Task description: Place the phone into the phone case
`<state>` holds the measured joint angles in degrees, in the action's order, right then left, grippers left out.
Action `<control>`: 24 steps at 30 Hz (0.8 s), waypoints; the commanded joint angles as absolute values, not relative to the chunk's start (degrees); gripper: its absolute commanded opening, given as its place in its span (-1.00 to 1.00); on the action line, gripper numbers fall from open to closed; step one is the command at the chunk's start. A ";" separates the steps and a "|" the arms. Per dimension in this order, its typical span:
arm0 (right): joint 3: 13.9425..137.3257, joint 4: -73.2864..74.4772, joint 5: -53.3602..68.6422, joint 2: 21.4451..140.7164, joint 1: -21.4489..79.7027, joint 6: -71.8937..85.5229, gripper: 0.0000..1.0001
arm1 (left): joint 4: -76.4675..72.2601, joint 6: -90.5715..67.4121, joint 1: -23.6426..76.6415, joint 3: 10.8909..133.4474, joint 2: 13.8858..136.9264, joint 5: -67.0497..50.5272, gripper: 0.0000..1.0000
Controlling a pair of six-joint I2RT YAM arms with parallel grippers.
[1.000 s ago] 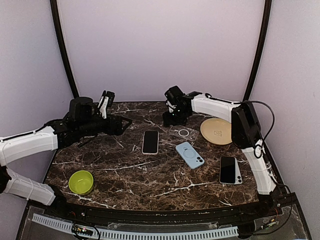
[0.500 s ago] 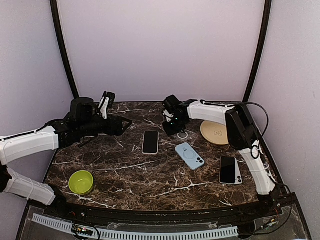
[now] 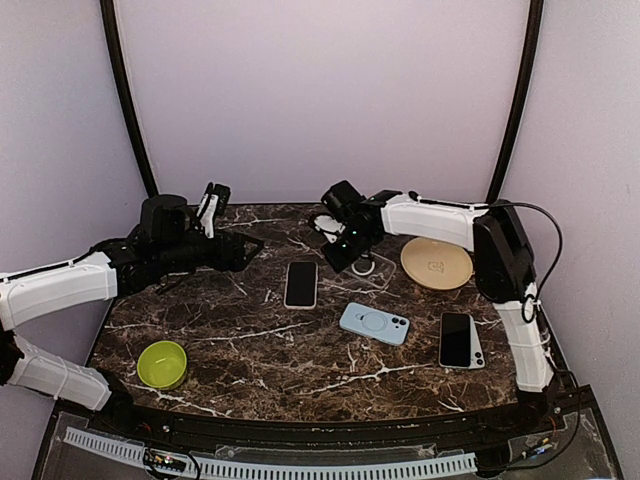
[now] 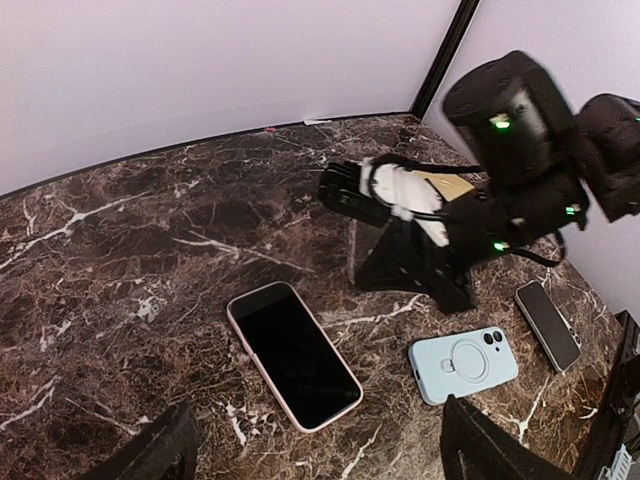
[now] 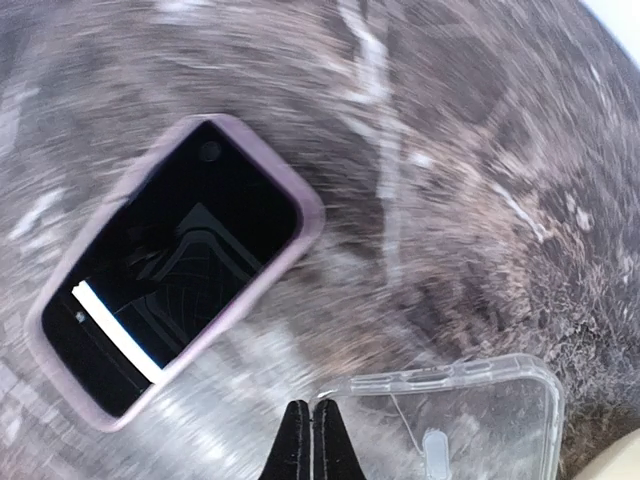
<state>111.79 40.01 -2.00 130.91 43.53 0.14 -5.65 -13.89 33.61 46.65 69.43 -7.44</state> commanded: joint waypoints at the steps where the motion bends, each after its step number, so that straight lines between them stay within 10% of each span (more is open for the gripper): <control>1: 106.34 40.24 5.28 120.39 52.03 -11.19 -1.00 | -5.20 -13.30 33.23 46.53 68.54 -6.93 0.72; 20: 89.80 38.59 23.22 117.64 67.52 -8.59 -1.00 | -3.74 -10.31 32.70 47.22 67.96 -1.33 0.69; 24: 86.49 36.70 21.81 116.25 67.99 -6.76 -0.40 | -2.89 -9.49 32.67 47.32 68.95 -0.71 0.65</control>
<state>88.62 41.21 21.17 120.25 68.45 -8.80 -2.13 -11.25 32.84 45.93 69.25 -2.96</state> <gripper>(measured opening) 0.166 0.835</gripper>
